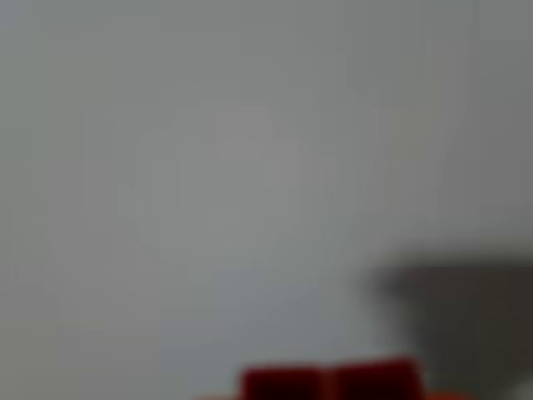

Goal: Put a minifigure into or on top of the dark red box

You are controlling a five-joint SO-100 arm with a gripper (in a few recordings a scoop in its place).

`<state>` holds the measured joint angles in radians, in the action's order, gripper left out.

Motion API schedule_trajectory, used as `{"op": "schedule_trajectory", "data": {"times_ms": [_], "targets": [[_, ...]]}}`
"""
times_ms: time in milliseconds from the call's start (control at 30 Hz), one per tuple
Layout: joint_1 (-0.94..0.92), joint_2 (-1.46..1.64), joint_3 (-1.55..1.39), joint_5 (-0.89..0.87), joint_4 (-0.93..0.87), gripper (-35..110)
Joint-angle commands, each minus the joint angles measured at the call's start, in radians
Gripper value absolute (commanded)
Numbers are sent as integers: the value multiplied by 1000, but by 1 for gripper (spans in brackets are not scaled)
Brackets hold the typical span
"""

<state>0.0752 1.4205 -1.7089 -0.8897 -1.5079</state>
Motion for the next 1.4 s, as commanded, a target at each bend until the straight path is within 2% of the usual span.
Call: {"op": "schedule_trajectory", "data": {"times_ms": [0, 333, 833, 1367], "targets": [[-3, 112, 75, 58, -66, 0], [-106, 379, 71, 281, -83, 0], [-362, 532, 219, 495, -110, 0], [-690, 2, 644, 733, -58, 0]]}}
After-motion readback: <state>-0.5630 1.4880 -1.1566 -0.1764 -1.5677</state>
